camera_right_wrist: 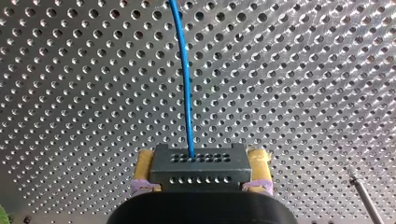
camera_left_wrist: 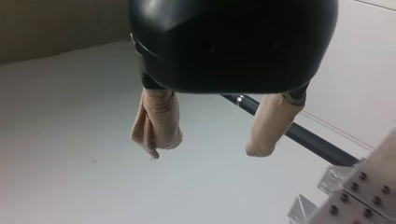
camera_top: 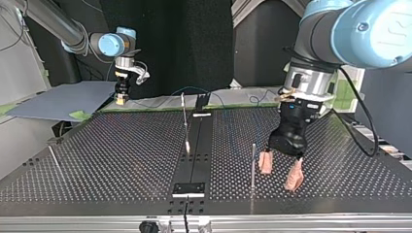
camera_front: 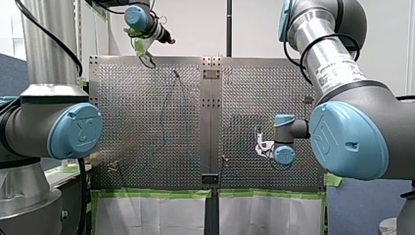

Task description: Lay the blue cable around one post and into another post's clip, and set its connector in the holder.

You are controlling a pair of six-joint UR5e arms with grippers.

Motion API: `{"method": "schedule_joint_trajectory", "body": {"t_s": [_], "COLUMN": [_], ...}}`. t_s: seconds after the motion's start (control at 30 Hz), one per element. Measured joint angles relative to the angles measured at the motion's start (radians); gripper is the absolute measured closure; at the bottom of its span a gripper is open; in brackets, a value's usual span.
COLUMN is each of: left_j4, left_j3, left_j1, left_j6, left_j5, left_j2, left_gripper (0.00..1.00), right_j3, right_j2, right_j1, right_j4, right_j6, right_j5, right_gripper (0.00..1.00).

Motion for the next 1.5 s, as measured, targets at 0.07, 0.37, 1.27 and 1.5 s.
{"method": "schedule_joint_trajectory", "body": {"t_s": [0.07, 0.37, 1.27, 1.5], "left_j4": [-0.015, -0.038, -0.039, -0.038], "left_j3": [0.001, 0.001, 0.001, 0.001], "left_j1": [0.0, 0.0, -0.006, -0.004], "left_j6": [0.015, 0.092, 0.334, 0.396], "left_j5": [0.0, 0.0, 0.002, 0.0], "left_j2": [0.0, 0.0, 0.0, -0.002], "left_gripper": [0.0, 0.0, 0.0, 0.0], "right_j3": [0.0, 0.0, 0.0, 0.0], "right_j2": [0.0, 0.0, 0.0, 0.0], "right_j1": [0.0, 0.0, 0.0, -0.001], "right_j4": [0.001, 0.003, 0.005, 0.005], "right_j6": [0.0, 0.001, 0.001, 0.001], "right_j5": [0.0, 0.0, 0.0, 0.0], "right_gripper": [0.8, 0.8, 0.8, 0.8]}}
